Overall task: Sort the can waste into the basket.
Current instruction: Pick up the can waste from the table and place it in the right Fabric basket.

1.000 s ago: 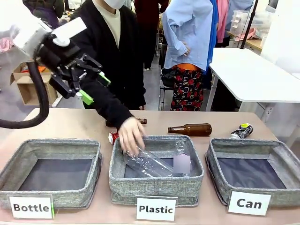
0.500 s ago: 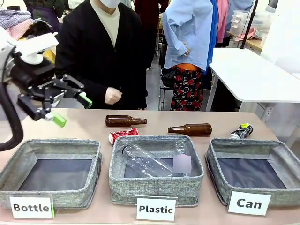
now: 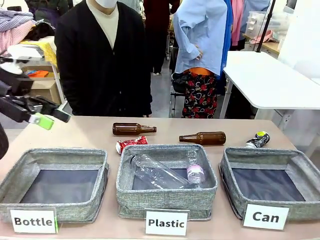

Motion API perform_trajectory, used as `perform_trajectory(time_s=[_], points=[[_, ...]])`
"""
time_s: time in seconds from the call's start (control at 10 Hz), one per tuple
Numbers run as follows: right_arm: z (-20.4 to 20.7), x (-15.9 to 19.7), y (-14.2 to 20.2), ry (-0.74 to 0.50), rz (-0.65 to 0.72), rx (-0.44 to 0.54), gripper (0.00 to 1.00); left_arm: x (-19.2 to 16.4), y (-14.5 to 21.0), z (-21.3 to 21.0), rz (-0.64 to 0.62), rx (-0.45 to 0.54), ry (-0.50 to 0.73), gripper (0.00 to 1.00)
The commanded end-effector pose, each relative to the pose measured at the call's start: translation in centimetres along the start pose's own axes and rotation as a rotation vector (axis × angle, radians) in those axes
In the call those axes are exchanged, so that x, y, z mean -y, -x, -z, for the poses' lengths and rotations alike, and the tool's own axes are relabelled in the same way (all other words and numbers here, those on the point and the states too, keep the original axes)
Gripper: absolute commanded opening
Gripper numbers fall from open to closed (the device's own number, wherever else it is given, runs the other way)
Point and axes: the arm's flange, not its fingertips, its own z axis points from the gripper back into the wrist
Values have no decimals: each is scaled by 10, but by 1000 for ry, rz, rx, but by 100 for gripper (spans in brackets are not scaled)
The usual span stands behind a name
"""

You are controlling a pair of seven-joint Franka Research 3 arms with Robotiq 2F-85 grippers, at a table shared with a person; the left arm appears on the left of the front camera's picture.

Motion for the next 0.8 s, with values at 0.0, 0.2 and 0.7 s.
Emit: perform_trajectory(time_s=[0.0, 0.2, 0.7], points=[[1, -1, -2, -28, -24, 10, 100, 17, 17, 0, -26, 123, -30, 100], [1, -1, -2, -28, -24, 10, 100, 26, 35, -1, -42, 150, -43, 100], [1, -1, -2, -28, -24, 10, 100, -21, -50, 30, -130, -191, -125, 100]])
